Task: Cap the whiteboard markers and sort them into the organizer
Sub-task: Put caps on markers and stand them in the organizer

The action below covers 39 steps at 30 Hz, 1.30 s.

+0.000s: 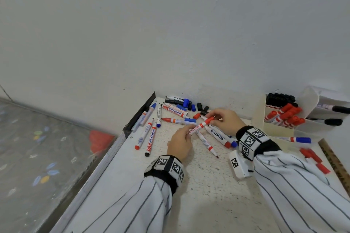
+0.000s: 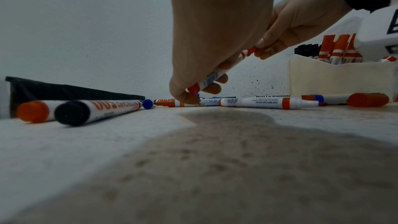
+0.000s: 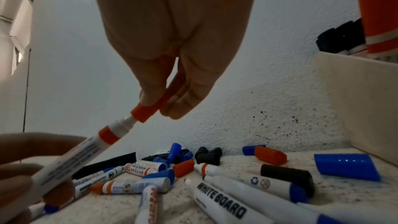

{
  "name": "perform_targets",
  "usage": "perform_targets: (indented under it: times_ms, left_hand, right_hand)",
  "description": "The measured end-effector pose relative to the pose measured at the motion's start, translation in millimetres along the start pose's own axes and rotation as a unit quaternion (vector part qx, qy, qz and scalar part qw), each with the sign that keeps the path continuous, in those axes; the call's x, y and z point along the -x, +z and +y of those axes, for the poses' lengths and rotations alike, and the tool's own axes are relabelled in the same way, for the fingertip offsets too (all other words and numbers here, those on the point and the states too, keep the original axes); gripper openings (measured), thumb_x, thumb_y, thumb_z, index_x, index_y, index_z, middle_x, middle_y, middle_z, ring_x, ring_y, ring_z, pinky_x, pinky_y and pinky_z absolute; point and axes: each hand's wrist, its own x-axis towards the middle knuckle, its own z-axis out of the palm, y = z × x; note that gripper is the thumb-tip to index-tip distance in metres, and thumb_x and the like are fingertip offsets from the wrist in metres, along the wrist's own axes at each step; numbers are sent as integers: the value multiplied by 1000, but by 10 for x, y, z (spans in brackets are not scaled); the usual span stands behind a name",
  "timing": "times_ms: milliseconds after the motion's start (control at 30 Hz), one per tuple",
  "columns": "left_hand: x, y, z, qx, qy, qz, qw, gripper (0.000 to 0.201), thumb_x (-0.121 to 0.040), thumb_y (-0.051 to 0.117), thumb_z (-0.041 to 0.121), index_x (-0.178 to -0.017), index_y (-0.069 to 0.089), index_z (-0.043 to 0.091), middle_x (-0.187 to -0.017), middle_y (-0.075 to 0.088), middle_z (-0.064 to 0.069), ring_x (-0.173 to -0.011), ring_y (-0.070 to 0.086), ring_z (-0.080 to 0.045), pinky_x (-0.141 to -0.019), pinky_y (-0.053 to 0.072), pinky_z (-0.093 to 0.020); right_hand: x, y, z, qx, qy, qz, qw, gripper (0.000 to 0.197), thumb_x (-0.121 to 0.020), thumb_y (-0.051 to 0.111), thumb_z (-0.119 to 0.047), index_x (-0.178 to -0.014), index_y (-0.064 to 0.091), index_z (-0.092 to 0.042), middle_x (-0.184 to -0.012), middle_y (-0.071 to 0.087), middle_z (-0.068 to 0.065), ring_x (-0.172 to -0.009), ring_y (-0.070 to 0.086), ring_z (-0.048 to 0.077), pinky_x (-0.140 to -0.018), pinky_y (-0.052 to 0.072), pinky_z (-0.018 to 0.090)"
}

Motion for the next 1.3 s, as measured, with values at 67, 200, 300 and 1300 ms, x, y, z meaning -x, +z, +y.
perform_targets:
  times_ms: [67, 200, 300, 1300]
  left_hand:
    - [13, -1, 13, 22, 8, -5, 1000, 36, -95, 41, 7, -126, 53, 22, -115, 60, -2, -98, 54, -15, -91, 45, -30]
    - [61, -21, 56, 88, 9, -13, 996, 34, -92, 50, 11, -125, 55, 17, -114, 59, -1, -101, 54, -12, -93, 45, -28]
    - [92, -21, 94, 64, 36, -24, 997, 33, -83, 65, 16, -115, 57, 20, -101, 54, 7, -91, 52, -7, -82, 46, -22]
    - [189, -83, 298, 193, -44, -86, 976, 33, -97, 37, 37, -102, 63, 16, -91, 59, 1, -83, 52, -7, -77, 39, -22]
  right_hand:
    - [23, 22, 18, -18, 6, 3, 1000, 20, -86, 59, -6, -103, 64, -14, -94, 58, -8, -88, 55, 8, -81, 42, 19]
    - [81, 28, 44, -34, 64, 1, 997, 14, -91, 53, -28, -89, 61, -16, -75, 57, -4, -65, 50, 7, -68, 45, 26]
    - [162, 42, 13, -29, 126, 15, 991, 44, -97, 36, -40, -62, 43, -15, -59, 37, 1, -55, 35, 14, -59, 33, 27]
    - [511, -175, -82, 28, -12, 15, 999, 28, -94, 45, -37, -71, 45, -20, -64, 43, -5, -59, 38, 11, -55, 31, 21]
